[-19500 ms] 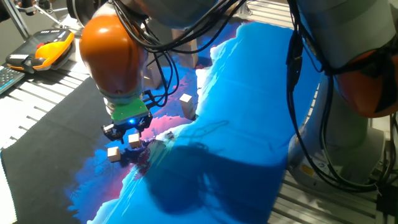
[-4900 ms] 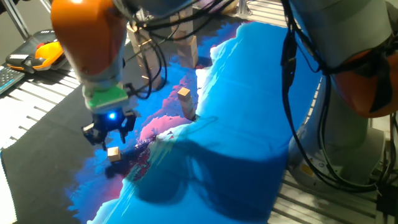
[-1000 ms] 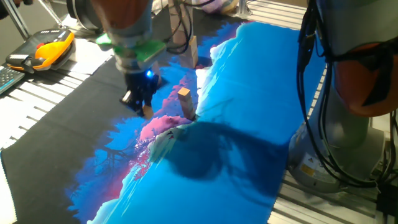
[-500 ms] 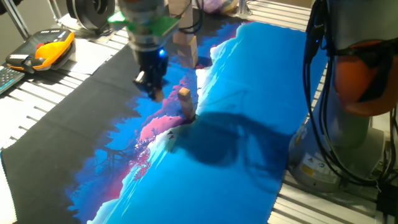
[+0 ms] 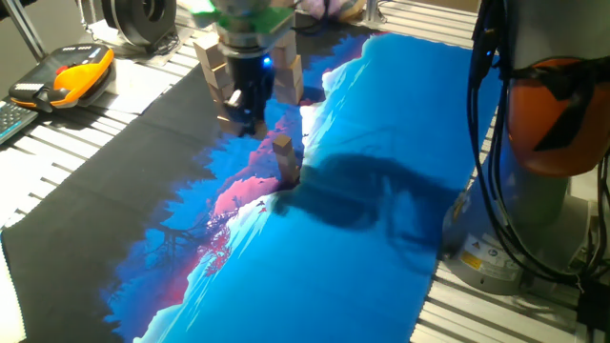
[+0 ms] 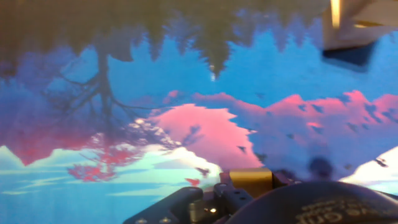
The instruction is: Stack the blocks in a vertical line of five
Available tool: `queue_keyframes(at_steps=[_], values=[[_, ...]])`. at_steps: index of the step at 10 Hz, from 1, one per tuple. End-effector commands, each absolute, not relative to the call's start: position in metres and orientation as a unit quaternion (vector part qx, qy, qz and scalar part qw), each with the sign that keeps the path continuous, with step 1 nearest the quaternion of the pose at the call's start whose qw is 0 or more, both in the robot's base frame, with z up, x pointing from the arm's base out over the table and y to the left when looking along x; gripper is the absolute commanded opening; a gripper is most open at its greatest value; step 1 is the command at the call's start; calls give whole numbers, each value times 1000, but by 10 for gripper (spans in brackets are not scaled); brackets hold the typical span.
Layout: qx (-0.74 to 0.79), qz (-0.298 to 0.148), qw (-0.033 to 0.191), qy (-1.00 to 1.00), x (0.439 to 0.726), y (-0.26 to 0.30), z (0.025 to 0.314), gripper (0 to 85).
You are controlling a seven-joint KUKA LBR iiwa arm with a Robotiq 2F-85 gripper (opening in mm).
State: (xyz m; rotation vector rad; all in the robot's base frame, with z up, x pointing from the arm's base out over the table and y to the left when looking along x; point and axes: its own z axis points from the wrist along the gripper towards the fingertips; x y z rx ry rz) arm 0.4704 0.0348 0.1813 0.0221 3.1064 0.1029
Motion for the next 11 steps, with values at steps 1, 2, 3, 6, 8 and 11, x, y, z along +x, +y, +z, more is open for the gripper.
queue_keyframes(at_steps=[1, 2, 3, 6, 8, 11], values=[[4, 33, 18, 999, 468, 2, 179, 0], [1, 35, 18, 999, 465, -1, 177, 0], [-2, 33, 19, 999, 464, -2, 177, 0], [-6, 31, 18, 999, 463, 8, 173, 0], [-7, 31, 18, 999, 463, 12, 170, 0], [-12, 30, 18, 999, 463, 18, 167, 0]])
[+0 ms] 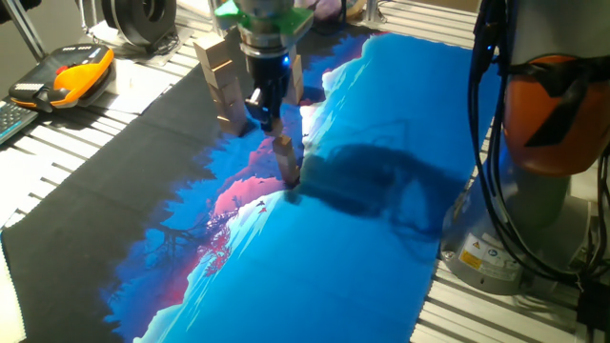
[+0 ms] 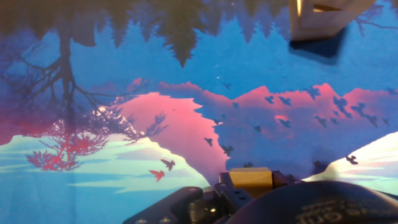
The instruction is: Stack the blocks in a vertical line of five
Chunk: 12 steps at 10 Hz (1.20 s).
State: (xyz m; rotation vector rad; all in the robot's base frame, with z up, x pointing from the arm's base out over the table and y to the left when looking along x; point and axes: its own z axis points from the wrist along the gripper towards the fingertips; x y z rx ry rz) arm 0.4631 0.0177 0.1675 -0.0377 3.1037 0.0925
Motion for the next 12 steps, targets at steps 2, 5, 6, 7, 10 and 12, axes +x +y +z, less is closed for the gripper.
queue_keyframes(at_steps=[2, 5, 6, 7, 10, 12], values=[[-12, 32, 13, 999, 464, 17, 169, 0], [10, 34, -9, 999, 464, 17, 169, 0], [16, 28, -6, 999, 464, 17, 169, 0], [16, 28, -3, 999, 464, 17, 169, 0], [10, 21, -2, 1000, 448, 16, 174, 0], [10, 23, -2, 1000, 444, 16, 172, 0]])
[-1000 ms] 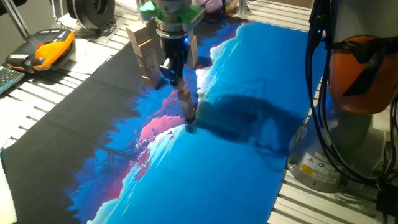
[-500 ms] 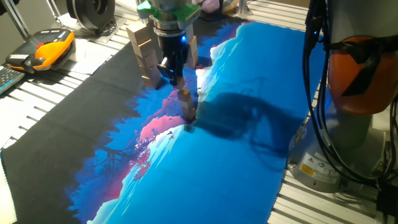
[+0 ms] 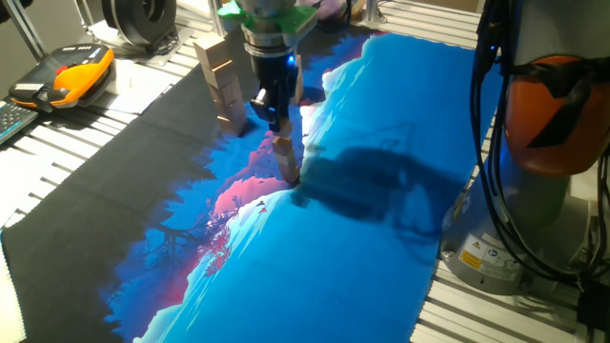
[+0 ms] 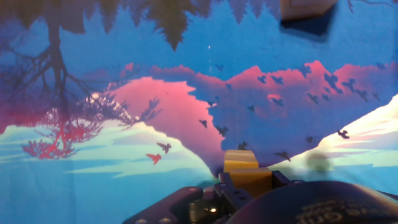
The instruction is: Stack the blocks in a vertical line of five
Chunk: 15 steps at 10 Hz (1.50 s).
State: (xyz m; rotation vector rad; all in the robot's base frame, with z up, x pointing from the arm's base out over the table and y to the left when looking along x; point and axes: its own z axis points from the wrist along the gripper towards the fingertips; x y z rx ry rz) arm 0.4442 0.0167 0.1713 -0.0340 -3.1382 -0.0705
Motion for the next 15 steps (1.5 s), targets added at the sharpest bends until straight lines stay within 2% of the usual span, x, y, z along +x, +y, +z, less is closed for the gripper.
queue_keyframes(at_steps=[1, 6, 11, 15], values=[[-12, -22, 0, -1000, 444, 18, 169, 0], [-9, -32, -18, -999, 442, 15, 154, 0], [-4, -37, -8, -999, 442, 14, 160, 0], [-9, -37, -9, -999, 443, 17, 163, 0]])
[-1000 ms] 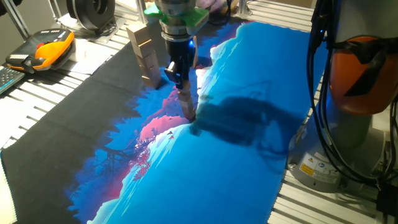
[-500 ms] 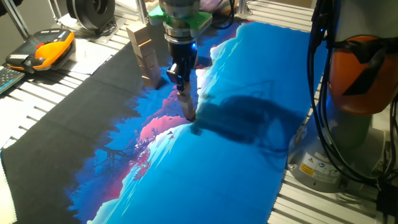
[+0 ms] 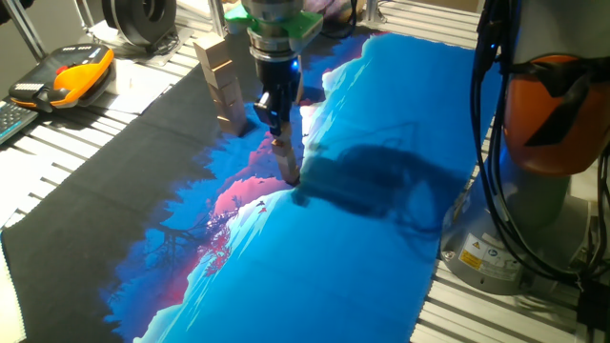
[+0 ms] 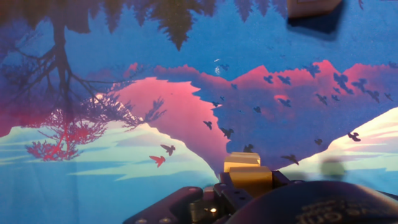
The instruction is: Stack the blocks in a vertical line of five
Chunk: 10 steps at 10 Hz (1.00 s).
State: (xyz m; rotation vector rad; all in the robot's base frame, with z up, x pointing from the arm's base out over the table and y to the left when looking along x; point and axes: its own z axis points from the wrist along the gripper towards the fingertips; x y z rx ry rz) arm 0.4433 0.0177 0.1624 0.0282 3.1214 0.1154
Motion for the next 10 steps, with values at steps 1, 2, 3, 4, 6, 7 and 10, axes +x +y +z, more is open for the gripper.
queue_keyframes(at_steps=[1, 2, 3, 4, 6, 7, 10], values=[[9, 38, 10, 999, 443, 19, 161, 0], [6, 35, 14, 999, 443, 19, 159, 0], [5, 35, 18, 999, 442, 18, 157, 0], [3, 35, 18, 999, 442, 17, 158, 0], [13, 39, 21, 999, 442, 19, 158, 170], [22, 42, 20, 999, 442, 19, 158, 170], [28, 35, 19, 999, 442, 20, 157, 340]])
